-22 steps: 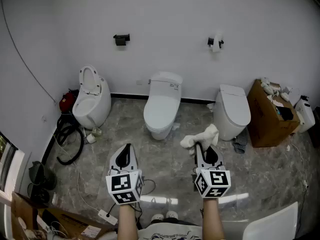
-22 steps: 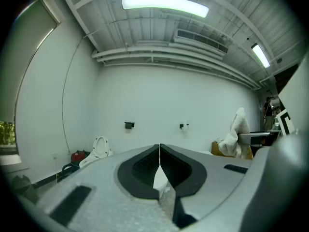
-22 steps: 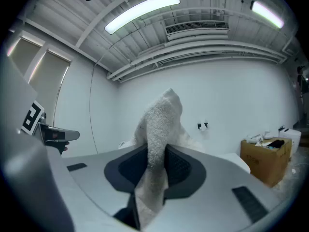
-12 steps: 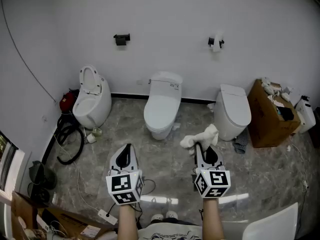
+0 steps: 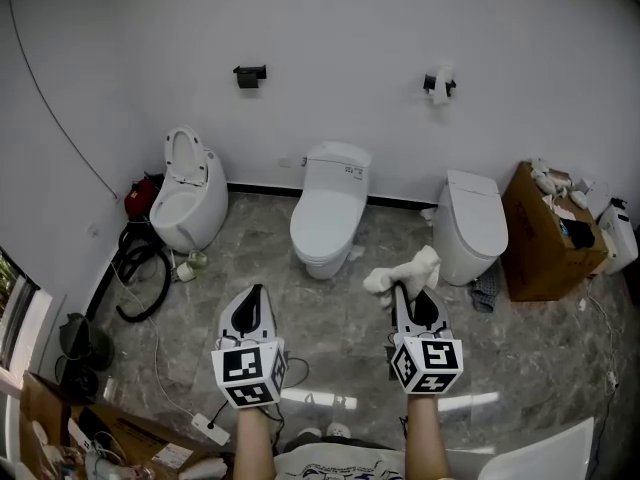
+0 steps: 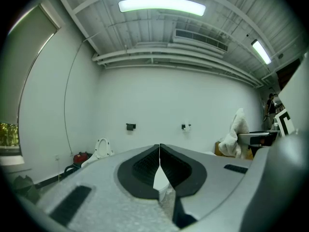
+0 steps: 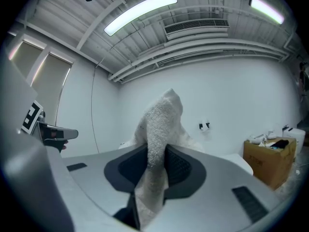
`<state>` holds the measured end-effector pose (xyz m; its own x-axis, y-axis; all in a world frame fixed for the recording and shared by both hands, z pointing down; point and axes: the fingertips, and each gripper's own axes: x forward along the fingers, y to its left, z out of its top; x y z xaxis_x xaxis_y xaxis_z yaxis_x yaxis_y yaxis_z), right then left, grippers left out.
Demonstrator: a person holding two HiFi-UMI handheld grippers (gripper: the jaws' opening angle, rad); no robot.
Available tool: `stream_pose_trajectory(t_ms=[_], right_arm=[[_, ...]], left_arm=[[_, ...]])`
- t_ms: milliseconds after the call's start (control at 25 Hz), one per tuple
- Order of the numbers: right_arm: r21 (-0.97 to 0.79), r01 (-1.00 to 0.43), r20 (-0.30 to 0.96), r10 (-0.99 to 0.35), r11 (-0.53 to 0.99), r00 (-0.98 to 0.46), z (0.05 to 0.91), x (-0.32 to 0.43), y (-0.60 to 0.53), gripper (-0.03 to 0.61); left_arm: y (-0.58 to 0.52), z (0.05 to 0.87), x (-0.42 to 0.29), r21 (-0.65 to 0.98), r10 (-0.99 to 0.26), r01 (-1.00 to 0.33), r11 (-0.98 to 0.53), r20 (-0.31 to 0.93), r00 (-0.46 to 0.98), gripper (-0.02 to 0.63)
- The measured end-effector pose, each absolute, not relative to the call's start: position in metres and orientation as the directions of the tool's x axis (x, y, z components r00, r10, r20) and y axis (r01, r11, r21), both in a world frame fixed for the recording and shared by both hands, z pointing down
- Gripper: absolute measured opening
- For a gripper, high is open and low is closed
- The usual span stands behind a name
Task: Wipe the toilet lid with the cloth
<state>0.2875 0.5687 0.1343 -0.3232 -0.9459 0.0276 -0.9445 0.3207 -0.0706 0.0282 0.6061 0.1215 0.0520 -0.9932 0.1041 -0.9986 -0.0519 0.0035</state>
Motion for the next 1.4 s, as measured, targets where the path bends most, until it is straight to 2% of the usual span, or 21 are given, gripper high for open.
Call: stream_pose_trajectory(t_ms=[760, 1400], right_arm=[[-0.093, -0.941, 0.079, -0.94, 0.325, -0.332, 0.168, 0.308, 0.525, 0.089], [-0.059, -0.952, 0.075, -0.95, 0.3, -0.304, 0.164, 0.269, 0.341, 0.089]], left_arm=[[0.563, 0.154, 0.05, 0.009, -0.985, -0.999, -0.046, 0.169, 0.047, 0.009], [0.37, 0.152, 0.01, 0.014, -0.984, -0.997, -0.081, 0.158, 0.082, 0.009]])
